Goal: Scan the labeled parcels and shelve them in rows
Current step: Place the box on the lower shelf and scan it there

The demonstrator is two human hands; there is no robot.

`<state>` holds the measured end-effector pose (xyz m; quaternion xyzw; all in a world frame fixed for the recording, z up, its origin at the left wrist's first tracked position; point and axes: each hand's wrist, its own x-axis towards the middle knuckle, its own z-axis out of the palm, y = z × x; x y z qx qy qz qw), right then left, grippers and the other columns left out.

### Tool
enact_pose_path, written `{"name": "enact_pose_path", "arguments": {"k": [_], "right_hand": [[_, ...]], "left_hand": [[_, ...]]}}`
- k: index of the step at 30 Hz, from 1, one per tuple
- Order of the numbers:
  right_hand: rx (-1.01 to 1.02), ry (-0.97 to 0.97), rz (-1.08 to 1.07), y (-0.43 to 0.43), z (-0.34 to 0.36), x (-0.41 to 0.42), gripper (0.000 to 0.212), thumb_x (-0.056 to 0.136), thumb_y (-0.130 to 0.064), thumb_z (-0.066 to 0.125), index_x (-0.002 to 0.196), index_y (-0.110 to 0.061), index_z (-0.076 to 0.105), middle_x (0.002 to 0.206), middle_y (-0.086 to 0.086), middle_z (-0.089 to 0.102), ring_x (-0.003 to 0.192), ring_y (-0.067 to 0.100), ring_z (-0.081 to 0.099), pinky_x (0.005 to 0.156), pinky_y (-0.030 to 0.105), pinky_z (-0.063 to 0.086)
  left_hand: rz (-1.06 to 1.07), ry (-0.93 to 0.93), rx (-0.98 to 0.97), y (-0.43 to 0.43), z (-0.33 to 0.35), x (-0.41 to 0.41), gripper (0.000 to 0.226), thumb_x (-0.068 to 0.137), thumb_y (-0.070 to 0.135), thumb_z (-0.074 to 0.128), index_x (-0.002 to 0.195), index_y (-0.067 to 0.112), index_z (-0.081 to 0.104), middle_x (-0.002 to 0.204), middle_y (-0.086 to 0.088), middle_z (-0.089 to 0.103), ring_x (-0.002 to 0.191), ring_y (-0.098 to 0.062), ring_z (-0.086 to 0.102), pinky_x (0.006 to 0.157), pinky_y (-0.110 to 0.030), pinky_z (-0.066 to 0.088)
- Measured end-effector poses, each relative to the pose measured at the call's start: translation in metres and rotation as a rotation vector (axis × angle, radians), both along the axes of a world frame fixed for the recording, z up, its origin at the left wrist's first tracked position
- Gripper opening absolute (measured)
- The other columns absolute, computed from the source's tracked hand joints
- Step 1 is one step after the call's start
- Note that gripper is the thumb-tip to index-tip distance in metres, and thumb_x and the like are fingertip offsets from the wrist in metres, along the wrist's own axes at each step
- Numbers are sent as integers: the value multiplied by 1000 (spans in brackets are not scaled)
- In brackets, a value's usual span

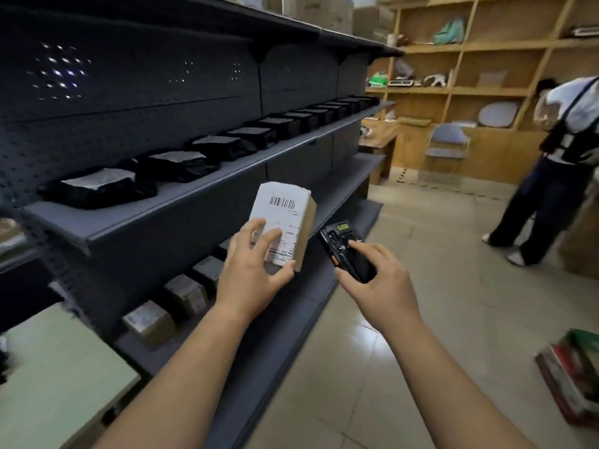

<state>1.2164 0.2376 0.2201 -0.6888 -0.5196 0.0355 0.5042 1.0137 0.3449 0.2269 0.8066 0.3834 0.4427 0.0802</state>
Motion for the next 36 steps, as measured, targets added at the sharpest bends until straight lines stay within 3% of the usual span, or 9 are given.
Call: {"name": "enact_pose_path", "arguments": {"k": [6,11,14,19,27,36], "right_hand": [[-95,65,-92,65,-35,78,49,75,-44,78,122,-39,64,114,-19,58,107,4,54,91,25,46],[-159,79,-194,122,-49,148,49,75,-45,77,122,-38,64,111,-19,58,104,5,56,89,30,49],[-181,101,-242,154,-56,195,50,75,-44,77,123,-38,63,113,-18,58,102,3,55,87,24,46],[-214,128,-275,212,-80,283,51,76,-46,76,124,-38,62,113,-17,57,103,4,54,90,29,48],[-278,65,-157,334,-97,432,52,78,-47,72,127,-36,60,111,-15,56,95,4,52,78,22,43],[-331,12,116,523,-129,503,51,75,-47,73,123,-33,63,110,-13,58,99,11,57,82,34,51]], "left_hand": [[-66,32,-63,86,-47,88,54,75,37,80,124,23,61,145,4,39,129,-23,41,100,-35,41],[-162,15,-99,158,-63,176,51,74,36,80,120,22,62,142,1,42,124,-27,46,95,-38,44],[-195,48,-123,194,-70,233,52,75,36,80,122,23,61,143,3,41,124,-24,44,92,-33,42],[-213,88,-179,257,-97,326,53,75,37,79,123,25,60,144,5,39,125,-20,41,93,-32,42],[-109,94,-249,363,-116,459,52,76,35,79,123,25,60,144,5,39,127,-20,40,96,-39,45],[186,28,-369,491,-150,505,54,79,41,75,128,26,57,146,10,34,131,-16,34,97,-37,44]]}}
